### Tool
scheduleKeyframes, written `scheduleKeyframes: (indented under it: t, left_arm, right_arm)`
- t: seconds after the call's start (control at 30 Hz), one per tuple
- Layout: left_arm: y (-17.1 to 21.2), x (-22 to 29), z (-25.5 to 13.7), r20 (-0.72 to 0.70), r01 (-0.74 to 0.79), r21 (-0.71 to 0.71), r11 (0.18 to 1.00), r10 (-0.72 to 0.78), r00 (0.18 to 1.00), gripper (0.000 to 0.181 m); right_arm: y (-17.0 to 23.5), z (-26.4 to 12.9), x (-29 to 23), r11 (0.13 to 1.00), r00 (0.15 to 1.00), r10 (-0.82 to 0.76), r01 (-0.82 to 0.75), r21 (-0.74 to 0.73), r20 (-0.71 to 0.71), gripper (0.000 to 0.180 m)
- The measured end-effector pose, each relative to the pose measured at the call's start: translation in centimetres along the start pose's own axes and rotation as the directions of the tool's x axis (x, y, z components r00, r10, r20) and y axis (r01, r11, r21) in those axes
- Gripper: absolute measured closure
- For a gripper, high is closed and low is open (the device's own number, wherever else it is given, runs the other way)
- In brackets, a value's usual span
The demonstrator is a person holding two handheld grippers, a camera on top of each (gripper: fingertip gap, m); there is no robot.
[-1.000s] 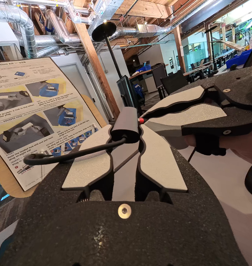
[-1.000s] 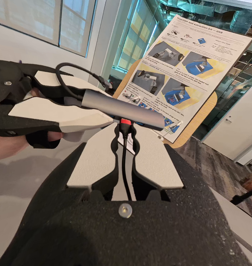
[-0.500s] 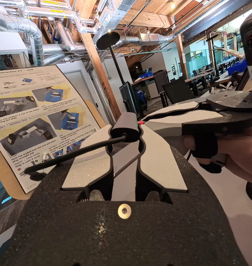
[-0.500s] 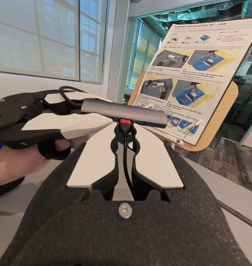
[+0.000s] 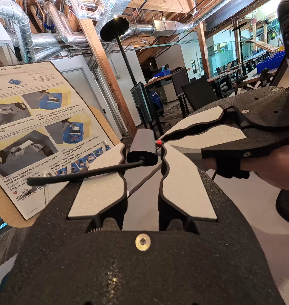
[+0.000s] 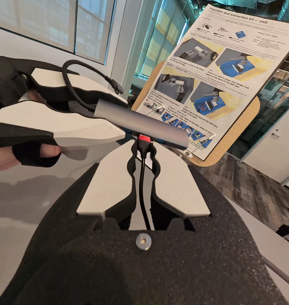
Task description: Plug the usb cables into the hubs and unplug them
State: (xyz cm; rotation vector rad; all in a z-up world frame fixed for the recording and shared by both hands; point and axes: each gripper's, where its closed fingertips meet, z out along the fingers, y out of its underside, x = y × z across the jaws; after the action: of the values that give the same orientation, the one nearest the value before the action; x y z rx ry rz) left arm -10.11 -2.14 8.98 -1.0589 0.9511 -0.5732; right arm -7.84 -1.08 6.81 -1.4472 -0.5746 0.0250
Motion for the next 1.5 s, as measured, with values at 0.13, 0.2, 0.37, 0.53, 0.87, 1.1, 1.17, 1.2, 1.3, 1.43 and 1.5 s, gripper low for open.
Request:
scheduleKeyframes:
  t: [0.13, 0.2, 0.37, 0.53, 0.87, 1.1, 1.17, 1.2, 1.3, 1.43, 1.5]
  left_arm:
    - [-0.1, 0.0, -0.1, -0.013, 0.018, -0.001, 1.000, -0.018, 1.000, 0.148]
    - [0.0, -0.1, -0.1, -0.023, 0.034, -0.007, 0.999, -0.034, 0.999, 0.148]
    - [-0.2, -0.1, -0.2, -0.007, 0.022, 0.020, 1.000, -0.022, 1.000, 0.148]
    - [-0.5, -0.1, -0.4, 0.004, 0.057, 0.056, 0.997, -0.057, 0.998, 0.148]
    - [-0.8, 0.3, -0.4, 0.020, 0.026, 0.073, 0.997, -0.027, 0.999, 0.148]
    - [-0.7, 0.1, -0.4, 0.062, -0.075, 0.053, 0.996, 0.072, 0.995, 0.148]
    - [-0.5, 0.0, -0.4, 0.049, -0.068, 0.040, 0.997, 0.066, 0.997, 0.148]
    - [-0.5, 0.0, -0.4, 0.047, -0.065, 0.035, 0.997, 0.064, 0.997, 0.148]
    - [-0.6, 0.0, -0.6, 0.056, -0.075, 0.041, 0.996, 0.072, 0.996, 0.148]
    - [-0.9, 0.0, -0.6, 0.045, -0.047, 0.051, 0.998, 0.045, 0.998, 0.148]
    - [-1.0, -0.1, -0.7, 0.046, -0.051, 0.059, 0.997, 0.049, 0.998, 0.148]
  right_arm:
    - [-0.2, -0.1, 0.0, 1.000, 1.000, 0.001, -0.001, 0.011, -0.002, 0.166]
    - [-0.2, -0.1, 0.0, 1.000, 1.000, 0.019, -0.019, 0.017, 0.004, 0.165]
    - [-0.6, -0.1, -0.2, 0.986, 0.989, 0.135, -0.140, 0.089, 0.059, 0.165]
    - [-0.9, -0.1, -0.2, 0.972, 0.981, 0.184, -0.191, 0.138, 0.060, 0.163]
    - [-1.1, -0.6, -0.1, 0.982, 0.990, 0.129, -0.135, 0.130, 0.054, 0.165]
    - [-1.4, -0.6, -0.7, 0.988, 0.994, 0.087, -0.095, 0.124, 0.068, 0.165]
    - [-1.3, -0.5, -0.7, 0.988, 0.995, 0.087, -0.094, 0.121, 0.057, 0.165]
    - [-1.3, -0.5, -0.7, 0.988, 0.995, 0.086, -0.092, 0.121, 0.051, 0.165]
    - [-1.4, -0.5, -0.8, 0.986, 0.994, 0.099, -0.103, 0.128, 0.034, 0.165]
    - [-1.8, -0.7, -0.8, 0.983, 0.994, 0.108, -0.107, 0.146, 0.006, 0.165]
    - [-1.9, -0.7, -0.8, 0.980, 0.992, 0.128, -0.127, 0.154, 0.003, 0.165]
